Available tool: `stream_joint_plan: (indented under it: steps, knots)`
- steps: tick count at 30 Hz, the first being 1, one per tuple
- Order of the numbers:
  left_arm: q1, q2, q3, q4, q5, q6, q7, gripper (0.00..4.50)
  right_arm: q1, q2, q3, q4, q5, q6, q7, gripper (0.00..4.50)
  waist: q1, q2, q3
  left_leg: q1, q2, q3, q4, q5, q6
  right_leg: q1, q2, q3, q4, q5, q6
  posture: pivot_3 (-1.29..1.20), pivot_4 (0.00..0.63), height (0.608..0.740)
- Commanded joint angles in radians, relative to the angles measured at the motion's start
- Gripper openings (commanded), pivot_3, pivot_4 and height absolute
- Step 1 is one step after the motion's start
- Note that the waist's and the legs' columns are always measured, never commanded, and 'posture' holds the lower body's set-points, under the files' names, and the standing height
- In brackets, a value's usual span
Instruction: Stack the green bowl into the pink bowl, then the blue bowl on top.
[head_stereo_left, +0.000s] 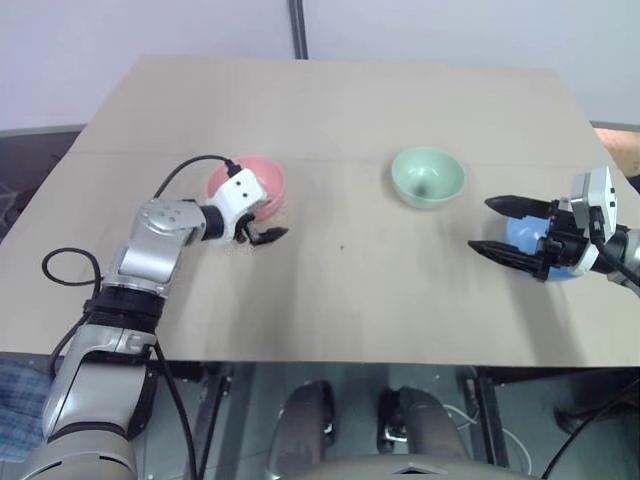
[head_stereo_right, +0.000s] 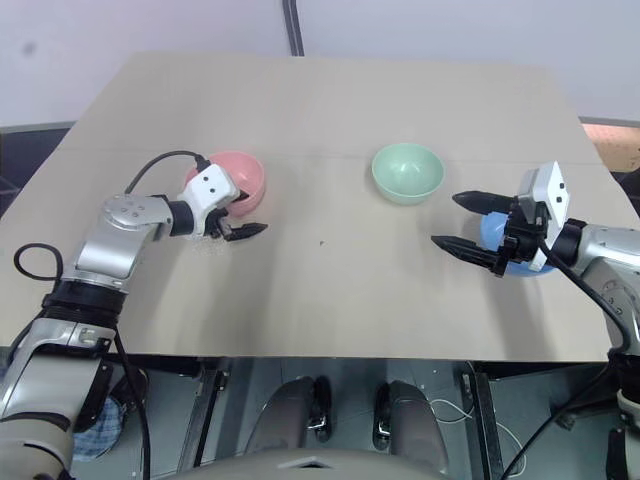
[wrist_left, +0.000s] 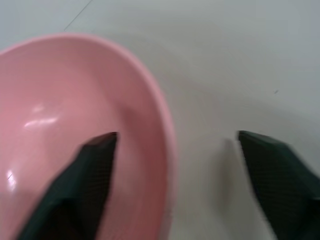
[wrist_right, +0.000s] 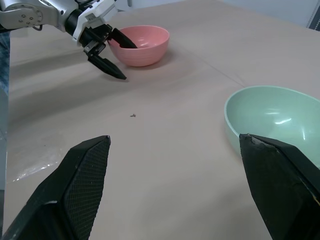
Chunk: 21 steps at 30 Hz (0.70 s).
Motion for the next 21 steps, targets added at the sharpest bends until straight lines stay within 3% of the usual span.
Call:
stream_joint_plan:
  steps: [1, 4, 5, 7, 12, 21]
  knots:
    - [-0.024, 0.003, 0.024, -0.025, -0.003, -0.013, -0.014, 2.62, 0.001, -0.012, -0.023, -0.033, 0.022, -0.001, 0.005, 4.5, 0.0, 0.0, 0.0, 0.0, 0.0, 0.0, 0.0, 0.0, 0.0, 0.0, 0.0, 0.0, 0.0, 0.0, 0.0, 0.0, 0.15, 0.739]
    - [-0.024, 0.003, 0.023, -0.023, 0.004, -0.017, -0.015, 1.32, 0.001, -0.012, -0.021, -0.024, 0.018, -0.005, 0.009, 4.5, -0.001, 0.0, 0.0, 0.0, 0.0, 0.0, 0.0, 0.0, 0.0, 0.0, 0.0, 0.0, 0.001, 0.0, 0.0, 0.0, 0.15, 0.739]
    - [-0.024, 0.003, 0.023, -0.022, 0.004, -0.017, -0.016, 0.7, 0.001, -0.012, -0.021, -0.023, 0.017, -0.006, 0.009, 4.5, -0.001, 0.0, 0.0, 0.0, 0.0, 0.0, 0.001, 0.0, 0.0, 0.0, 0.0, 0.0, 0.001, 0.0, 0.0, 0.0, 0.15, 0.739]
    - [-0.027, 0.004, 0.021, -0.02, 0.01, -0.027, -0.02, 0.04, 0.0, -0.011, -0.02, -0.021, 0.016, -0.007, 0.009, 4.5, 0.0, 0.001, -0.001, 0.0, 0.0, 0.0, 0.001, 0.0, 0.0, 0.0, 0.0, 0.0, 0.001, 0.0, 0.0, 0.0, 0.15, 0.739]
    - [-0.055, -0.008, -0.004, -0.043, 0.042, -0.106, -0.033, 0.04, -0.005, -0.009, -0.015, -0.01, 0.009, -0.012, 0.009, 4.5, 0.0, 0.001, -0.001, -0.001, 0.0, -0.001, 0.004, 0.0, 0.0, 0.0, 0.0, -0.001, 0.002, 0.0, 0.0, 0.0, 0.15, 0.739]
    - [-0.021, -0.119, -0.096, -0.252, 0.015, -0.159, -0.14, 0.04, -0.006, 0.004, -0.014, -0.004, -0.004, -0.026, -0.008, 4.5, -0.001, 0.001, -0.001, -0.003, 0.0, -0.002, 0.009, -0.001, 0.001, 0.0, 0.0, -0.002, 0.006, 0.0, 0.0, 0.0, 0.15, 0.739]
